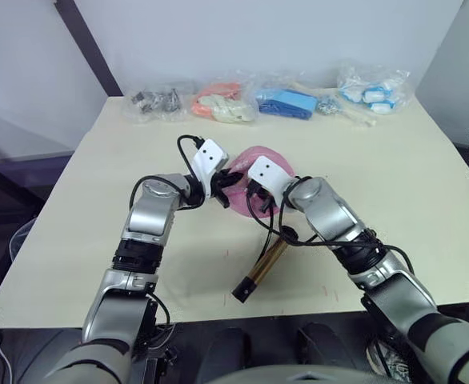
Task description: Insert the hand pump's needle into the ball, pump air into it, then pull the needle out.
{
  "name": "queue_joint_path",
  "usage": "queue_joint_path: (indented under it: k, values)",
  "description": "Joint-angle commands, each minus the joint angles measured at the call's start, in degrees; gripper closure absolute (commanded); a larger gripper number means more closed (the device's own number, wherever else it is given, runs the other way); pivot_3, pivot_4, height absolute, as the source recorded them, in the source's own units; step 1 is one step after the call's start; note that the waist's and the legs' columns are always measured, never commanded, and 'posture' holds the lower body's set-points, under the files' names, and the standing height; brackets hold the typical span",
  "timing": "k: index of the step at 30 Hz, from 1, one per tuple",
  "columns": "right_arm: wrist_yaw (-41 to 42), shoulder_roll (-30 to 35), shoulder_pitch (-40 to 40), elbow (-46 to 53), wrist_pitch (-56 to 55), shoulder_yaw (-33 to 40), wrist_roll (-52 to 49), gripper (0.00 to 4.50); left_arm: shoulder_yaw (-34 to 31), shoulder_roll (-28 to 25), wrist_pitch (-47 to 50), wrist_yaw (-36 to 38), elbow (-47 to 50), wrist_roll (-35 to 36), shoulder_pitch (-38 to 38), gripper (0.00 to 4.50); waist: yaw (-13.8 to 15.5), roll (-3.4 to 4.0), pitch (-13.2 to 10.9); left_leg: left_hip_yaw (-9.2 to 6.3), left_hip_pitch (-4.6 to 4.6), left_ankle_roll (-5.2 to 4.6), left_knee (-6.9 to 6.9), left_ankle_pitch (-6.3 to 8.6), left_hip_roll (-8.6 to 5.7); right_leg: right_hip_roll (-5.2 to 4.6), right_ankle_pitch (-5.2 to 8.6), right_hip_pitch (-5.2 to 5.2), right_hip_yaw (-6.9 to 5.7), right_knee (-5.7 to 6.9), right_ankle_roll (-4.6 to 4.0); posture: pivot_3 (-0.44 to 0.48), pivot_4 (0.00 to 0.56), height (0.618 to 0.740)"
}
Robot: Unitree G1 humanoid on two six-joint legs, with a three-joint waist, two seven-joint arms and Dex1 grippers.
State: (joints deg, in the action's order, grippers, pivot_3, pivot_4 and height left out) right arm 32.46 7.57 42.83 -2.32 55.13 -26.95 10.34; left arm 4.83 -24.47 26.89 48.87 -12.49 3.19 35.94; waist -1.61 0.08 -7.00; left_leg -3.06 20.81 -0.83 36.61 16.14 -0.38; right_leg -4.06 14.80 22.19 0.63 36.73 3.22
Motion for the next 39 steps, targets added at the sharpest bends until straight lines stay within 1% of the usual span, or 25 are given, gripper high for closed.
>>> queue_joint_path:
  k: [1, 6, 7, 9, 13, 17, 22, 23, 25, 28, 32, 33, 36, 39]
  values:
    - [1.24, 0.84, -2.20, 4.21, -0.45, -1.20, -1.46, 4.15, 4.14, 0.76, 1.08, 0.53, -4.09, -1.15, -1.69, 4.50, 0.40, 0.00, -0.11, -0.12, 0.07, 0.03, 0.00, -0.02, -0.12, -0.06, 0.00, 0.02, -0.04, -0.01, 0.01, 0.000, 0.150, 0.740]
    - [0.26, 0.20, -3.81, 5.85, -0.64, 0.60, -2.39, 4.15, 4.43, 1.06, -0.02, 0.60, -5.65, -1.42, -0.81, 4.50, 0.84, -0.06, -0.57, -0.58, 0.08, 0.03, 0.00, -0.03, -0.41, -0.06, 0.01, 0.02, -0.14, -0.02, 0.02, 0.000, 0.150, 0.740]
    - [-0.15, 0.11, -3.98, 5.94, -0.90, 1.00, -2.33, 3.35, 4.44, 1.12, -0.26, 0.63, -5.99, -1.48, -0.60, 4.50, 0.85, -0.06, -0.58, -0.63, 0.09, 0.05, 0.00, -0.04, -0.43, -0.05, 0.01, 0.01, -0.19, -0.03, 0.02, 0.000, 0.150, 0.740]
    - [-0.29, 0.34, -4.42, 6.68, -1.04, 1.63, -2.59, 2.86, 4.41, 1.16, -0.70, 0.70, -6.44, -1.60, -0.37, 4.50, 0.86, -0.07, -0.69, -0.66, 0.09, 0.06, 0.00, -0.05, -0.45, -0.05, 0.02, -0.01, -0.23, -0.03, 0.02, 0.000, 0.150, 0.740]
    - [-0.75, 2.35, -5.30, 8.82, -2.20, 1.70, -1.95, 1.11, 4.20, 1.04, -1.34, 0.68, -7.44, -1.70, 0.15, 4.50, 0.92, -0.07, -0.90, -0.75, 0.13, 0.18, 0.00, -0.13, -0.48, -0.05, 0.01, -0.02, -0.30, -0.02, 0.03, 0.000, 0.150, 0.740]
    - [-0.64, 3.95, -7.01, 13.19, -3.19, 5.22, -4.01, 1.11, 4.20, 0.94, -1.89, 0.68, -8.22, -1.72, 0.62, 4.50, 0.96, -0.08, -0.95, -1.00, 0.21, 0.28, 0.01, -0.20, -0.57, -0.04, 0.02, -0.04, -0.54, -0.01, 0.03, 0.000, 0.150, 0.740]
    - [-0.01, 5.74, -9.50, 20.14, -1.13, 9.24, -7.77, 1.11, 4.27, 0.90, -2.32, 0.81, -8.62, -1.67, 0.86, 4.50, 1.00, -0.11, -1.15, -1.37, 0.34, 0.45, 0.04, -0.32, -0.72, -0.04, 0.01, -0.03, -0.76, 0.00, 0.02, 0.000, 0.150, 0.740]
    - [0.28, 6.15, -10.64, 21.82, -2.40, 10.36, -8.91, 1.11, 4.28, 0.90, -2.37, 0.85, -8.68, -1.66, 0.90, 4.50, 1.00, -0.12, -1.15, -1.43, 0.35, 0.46, 0.04, -0.33, -0.75, -0.04, 0.01, -0.03, -0.78, 0.00, 0.03, 0.000, 0.150, 0.740]
    - [0.63, 6.18, -13.03, 24.69, -4.42, 12.84, -11.43, 1.11, 4.32, 0.89, -2.45, 0.91, -8.69, -1.62, 0.92, 4.50, 1.04, -0.14, -1.16, -1.61, 0.36, 0.47, 0.04, -0.33, -0.84, -0.04, 0.02, -0.05, -0.84, 0.00, 0.03, 0.000, 0.150, 0.740]
    - [2.99, 8.18, -18.13, 29.56, -7.92, 15.88, -15.38, 1.11, 4.41, 0.91, -2.57, 0.85, -8.67, -1.53, 0.94, 4.50, 1.11, -0.17, -1.20, -1.69, 0.41, 0.48, 0.05, -0.33, -0.89, -0.07, 0.03, -0.06, -0.89, -0.01, 0.04, 0.000, 0.150, 0.740]
    - [4.08, 11.34, -23.66, 32.41, -13.13, 19.39, -18.02, 1.11, 4.51, 0.93, -2.76, 0.88, -8.76, -1.48, 1.05, 4.50, 1.14, -0.21, -1.31, -1.78, 0.42, 0.48, 0.15, -0.34, -0.93, -0.08, 0.14, -0.15, -0.94, -0.01, 0.23, 0.000, 0.150, 0.740]
    - [4.70, 11.04, -25.61, 33.29, -14.65, 21.77, -20.39, 1.11, 4.49, 0.89, -2.81, 0.90, -8.74, -1.46, 1.05, 4.50, 1.19, -0.24, -1.33, -1.81, 0.41, 0.48, 0.17, -0.34, -0.92, -0.07, 0.15, -0.15, -0.97, -0.01, 0.25, 0.000, 0.150, 0.740]
    - [7.99, 13.91, -32.53, 34.69, -20.96, 27.50, -24.29, 1.11, 4.35, 0.89, -2.89, 0.75, -8.72, -1.33, 0.96, 4.50, 1.23, -0.25, -1.34, -1.87, 0.45, 0.48, 0.18, -0.34, -0.92, -0.08, 0.16, -0.21, -1.03, -0.01, 0.26, 0.000, 0.150, 0.740]
    - [9.99, 14.26, -37.97, 33.49, -27.34, 33.47, -28.54, 0.34, 4.32, 1.04, -2.86, 0.66, -8.44, -1.19, 0.94, 4.50, 1.26, -0.33, -1.43, -1.86, 0.43, 0.48, 0.20, -0.33, -0.93, -0.08, 0.16, -0.27, -1.03, -0.02, 0.27, 0.000, 0.150, 0.740]
